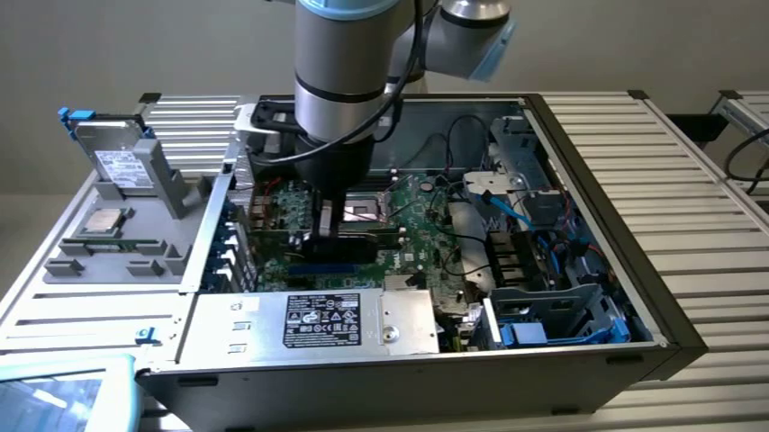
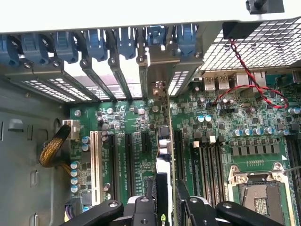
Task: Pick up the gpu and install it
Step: 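Insert the gpu into the slot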
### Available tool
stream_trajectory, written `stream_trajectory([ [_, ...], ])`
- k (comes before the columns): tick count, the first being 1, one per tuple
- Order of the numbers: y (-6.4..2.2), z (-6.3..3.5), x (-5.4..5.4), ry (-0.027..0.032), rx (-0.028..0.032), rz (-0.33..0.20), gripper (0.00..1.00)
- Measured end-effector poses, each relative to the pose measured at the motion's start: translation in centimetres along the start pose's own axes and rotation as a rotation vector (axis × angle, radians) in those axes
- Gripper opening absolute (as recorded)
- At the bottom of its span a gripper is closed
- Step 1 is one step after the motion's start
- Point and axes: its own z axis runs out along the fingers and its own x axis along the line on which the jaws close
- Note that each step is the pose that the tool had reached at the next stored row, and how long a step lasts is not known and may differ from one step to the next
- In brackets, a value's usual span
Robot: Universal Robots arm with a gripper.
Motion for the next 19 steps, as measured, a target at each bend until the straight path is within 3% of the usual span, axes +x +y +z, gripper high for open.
stream_trajectory([
  [3, -0.44, -0.06, 0.27, 0.0002, -0.0014, 0.0, 0.27],
  [8, -0.45, -0.08, 0.27, 0.0002, -0.0016, 0.0, 0.27],
  [13, -0.4, -0.61, 0.26, 0.0009, -0.0078, 0.0, 0.27],
  [19, -0.51, -0.82, 0.24, 0.0018, -0.0062, -0.004, 0.27],
])
